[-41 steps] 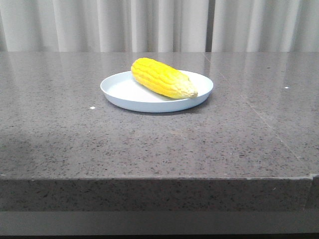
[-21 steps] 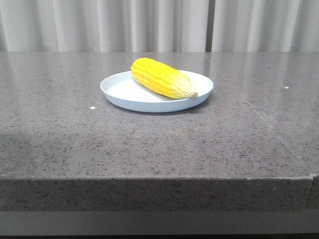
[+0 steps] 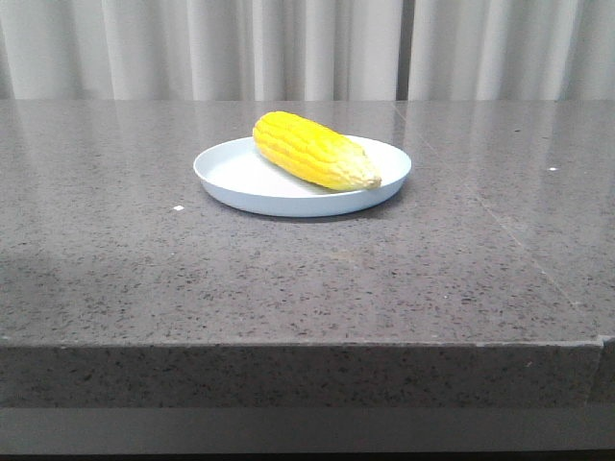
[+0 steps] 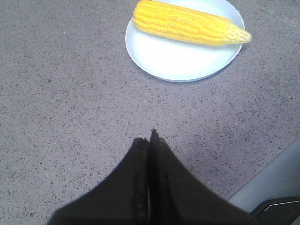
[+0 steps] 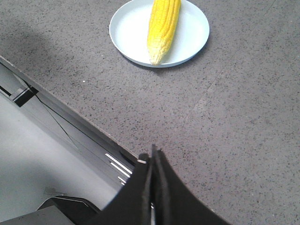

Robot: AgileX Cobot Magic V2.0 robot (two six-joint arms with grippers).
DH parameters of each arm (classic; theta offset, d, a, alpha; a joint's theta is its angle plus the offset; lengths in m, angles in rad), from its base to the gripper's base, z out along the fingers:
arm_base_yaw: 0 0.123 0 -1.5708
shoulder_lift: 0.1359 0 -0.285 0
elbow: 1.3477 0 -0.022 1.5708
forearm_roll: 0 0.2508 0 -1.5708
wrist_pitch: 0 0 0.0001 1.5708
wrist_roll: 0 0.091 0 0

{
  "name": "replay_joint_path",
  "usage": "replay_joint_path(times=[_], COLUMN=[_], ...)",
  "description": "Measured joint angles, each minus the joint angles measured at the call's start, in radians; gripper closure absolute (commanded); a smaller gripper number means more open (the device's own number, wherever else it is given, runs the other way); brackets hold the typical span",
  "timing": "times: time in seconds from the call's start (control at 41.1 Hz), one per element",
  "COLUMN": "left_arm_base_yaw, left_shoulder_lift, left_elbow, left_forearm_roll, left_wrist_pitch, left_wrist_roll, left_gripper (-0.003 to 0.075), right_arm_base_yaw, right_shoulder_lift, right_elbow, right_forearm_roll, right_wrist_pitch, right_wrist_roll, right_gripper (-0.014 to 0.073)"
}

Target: Place corn on plate with both arms

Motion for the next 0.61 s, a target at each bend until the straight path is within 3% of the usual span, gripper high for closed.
replay_joint_path(times=[0.219,0.365,0.609], left_arm_base_yaw=[0.001,0.087,0.321], left_shoulder_lift=[-0.027,-0.135,-0.439], left_elbow=[0.021,0.119,0.500], left_forearm_roll=[0.000,0.027,-0.040], left_wrist_pitch=[0.000,-0.048,-0.396], left_wrist_roll=[0.000,0.000,0.000], left_gripper=[0.0741,0.0741,0.0741], right_arm_base_yaw=[0.000,0.000,0.000], right_shoulder_lift=[0.000,0.000,0.000], right_elbow=[0.000,0.000,0.000], right_forearm_roll=[0.000,0.000,0.000], right_wrist_pitch=[-0.001,-0.001,-0.001], right_wrist_roll=[-0.002,-0.002,-0.002], right_gripper=[0.0680,0.0680,0.0680])
